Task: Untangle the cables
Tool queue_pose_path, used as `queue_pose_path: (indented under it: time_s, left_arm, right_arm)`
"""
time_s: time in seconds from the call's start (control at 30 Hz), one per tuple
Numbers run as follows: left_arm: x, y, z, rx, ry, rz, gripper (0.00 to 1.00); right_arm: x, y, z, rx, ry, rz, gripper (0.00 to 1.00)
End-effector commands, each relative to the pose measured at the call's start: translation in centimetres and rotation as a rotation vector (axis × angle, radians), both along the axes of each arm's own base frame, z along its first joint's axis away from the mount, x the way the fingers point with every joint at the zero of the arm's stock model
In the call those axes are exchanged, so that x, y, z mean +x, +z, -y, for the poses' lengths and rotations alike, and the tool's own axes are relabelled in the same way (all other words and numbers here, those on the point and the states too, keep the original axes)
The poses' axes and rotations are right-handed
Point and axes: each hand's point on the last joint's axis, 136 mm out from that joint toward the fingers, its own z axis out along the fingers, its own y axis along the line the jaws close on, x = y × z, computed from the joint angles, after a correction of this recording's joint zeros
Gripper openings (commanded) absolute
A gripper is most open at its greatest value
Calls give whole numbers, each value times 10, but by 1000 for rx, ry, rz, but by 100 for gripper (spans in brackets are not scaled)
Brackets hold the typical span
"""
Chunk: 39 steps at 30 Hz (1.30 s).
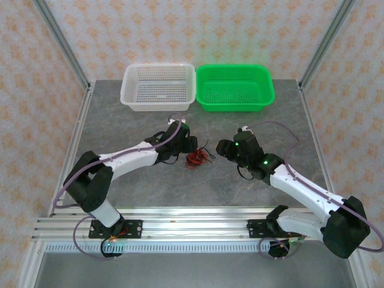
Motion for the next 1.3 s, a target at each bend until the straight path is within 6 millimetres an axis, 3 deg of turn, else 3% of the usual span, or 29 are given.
queue_pose_path:
  time_s: [0.0,0.3,0.5,0.67,0.8,0.9,1.03,1.27]
  left_arm:
    - [-9,-3,-8,72,-23,-48,56]
    - [-24,-38,0,77,-83,-152,53]
    - [-27,-55,20,66,-136,-189,59]
    - [-33,-81,19,111,-131,-236,57]
    - [-35,-98,12,153,-112,-254,51]
    - [-32,-105,7,173,-93,-241,33]
    - [-25,-93,9,151,-84,-186,0]
    - [-15,-30,16,109,-115,-70,0]
  right_arm:
    - [0,4,2,18,-10,8,61]
    - [2,7,1,1,-7,2,61]
    - [4,-1,-3,-4,4,-19,61]
    - [5,-5,-5,-6,10,-30,61]
    - [5,-6,-6,-7,14,-29,61]
    - [5,-7,-8,2,22,-31,61]
    - [4,-12,-13,29,34,-41,61]
    - [3,-27,-42,124,112,-89,63]
